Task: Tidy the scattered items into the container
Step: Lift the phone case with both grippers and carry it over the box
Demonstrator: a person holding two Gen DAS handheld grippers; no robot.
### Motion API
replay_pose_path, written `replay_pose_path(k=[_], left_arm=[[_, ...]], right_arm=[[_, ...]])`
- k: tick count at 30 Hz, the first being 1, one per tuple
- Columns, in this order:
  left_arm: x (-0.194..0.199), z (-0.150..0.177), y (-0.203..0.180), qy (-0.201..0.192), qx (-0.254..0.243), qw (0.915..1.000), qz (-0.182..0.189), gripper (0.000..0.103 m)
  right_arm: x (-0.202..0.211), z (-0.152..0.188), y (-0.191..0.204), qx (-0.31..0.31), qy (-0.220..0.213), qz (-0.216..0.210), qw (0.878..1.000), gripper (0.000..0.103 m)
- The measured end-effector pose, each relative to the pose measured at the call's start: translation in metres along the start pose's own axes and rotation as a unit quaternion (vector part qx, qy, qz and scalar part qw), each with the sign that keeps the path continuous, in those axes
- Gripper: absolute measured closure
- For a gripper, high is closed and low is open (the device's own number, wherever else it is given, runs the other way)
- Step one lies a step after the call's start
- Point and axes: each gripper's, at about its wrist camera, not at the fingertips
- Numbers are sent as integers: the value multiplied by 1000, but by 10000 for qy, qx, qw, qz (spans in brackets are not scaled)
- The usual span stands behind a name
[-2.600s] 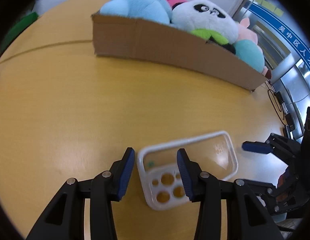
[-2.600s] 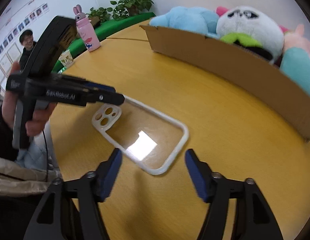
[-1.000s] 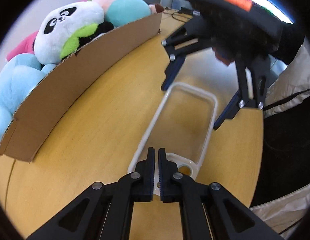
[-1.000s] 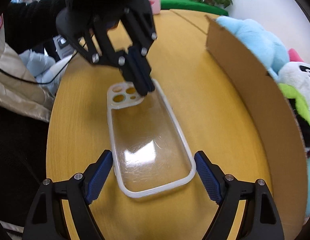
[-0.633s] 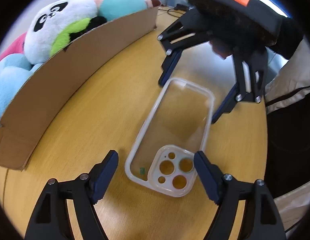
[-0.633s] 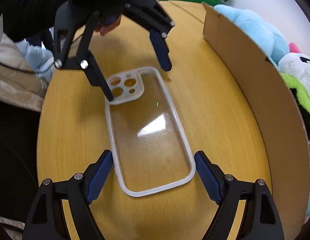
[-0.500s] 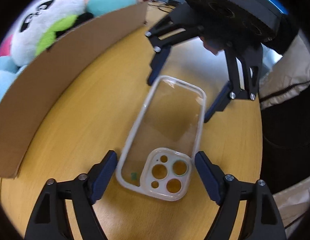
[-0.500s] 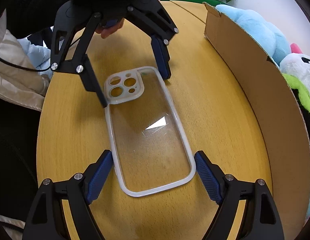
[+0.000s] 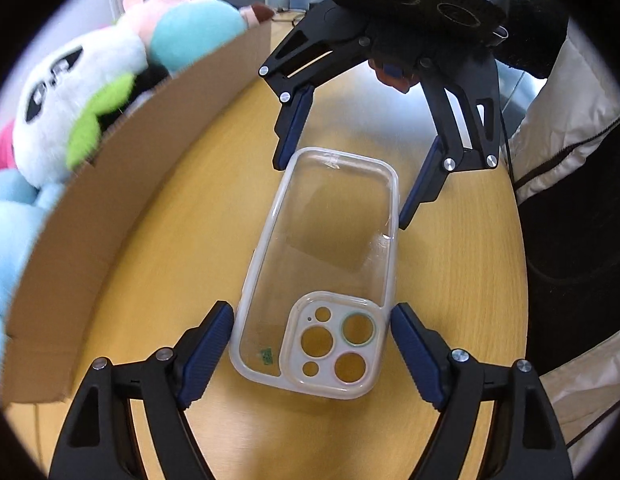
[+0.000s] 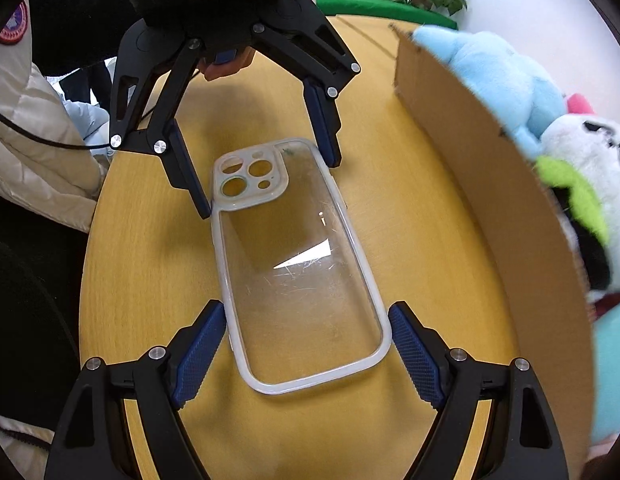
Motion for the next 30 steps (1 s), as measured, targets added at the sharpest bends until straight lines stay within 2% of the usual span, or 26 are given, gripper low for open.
replay_pose_path(k=[3, 9, 10, 11, 12, 13, 15, 19, 24, 30], left_arm=[[13, -16, 13, -50, -99, 9999, -126, 22], [59, -65, 53, -251, -532, 9963, -632, 22], [66, -75, 62, -255, -619, 9950, -741, 22], [82, -65, 66, -255, -713, 9934, -865, 22], [101, -47, 69, -264, -801, 9916, -979, 22], [106, -57, 66, -274, -875, 9900, -1071, 22], [114, -53, 31, -289, -963, 9877, -1197, 22], [132, -70, 69, -363, -1097, 9833, -1409, 22], [152, -107, 140, -355, -1064, 9830, -1456, 22], [120, -107, 207, -271, -837, 9906, -1047, 21]], right_arm=[[14, -11, -10, 54, -150, 178, 9997, 16], [59, -34, -39, 64, -570, 630, 9964, 16], [76, -15, -23, 90, -612, 712, 9955, 16], [94, 0, -45, 135, -649, 809, 9945, 16], [102, -10, -53, 183, -678, 921, 9933, 16], [106, -23, -43, 221, -702, 1019, 9921, 16], [128, -34, -67, 285, -783, 1148, 9899, 16], [158, -55, -109, 374, -905, 1341, 9861, 16], [174, -75, -161, 427, -921, 1553, 9826, 16], [160, -79, -228, 193, -745, 1268, 9889, 16]])
Point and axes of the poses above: each gripper's, at about its wrist camera, not at the fingertips, and x roughly against the way its jaws point, y to its left, z to its underside, and after that the axes turned 7 degrees about -x, right-handed
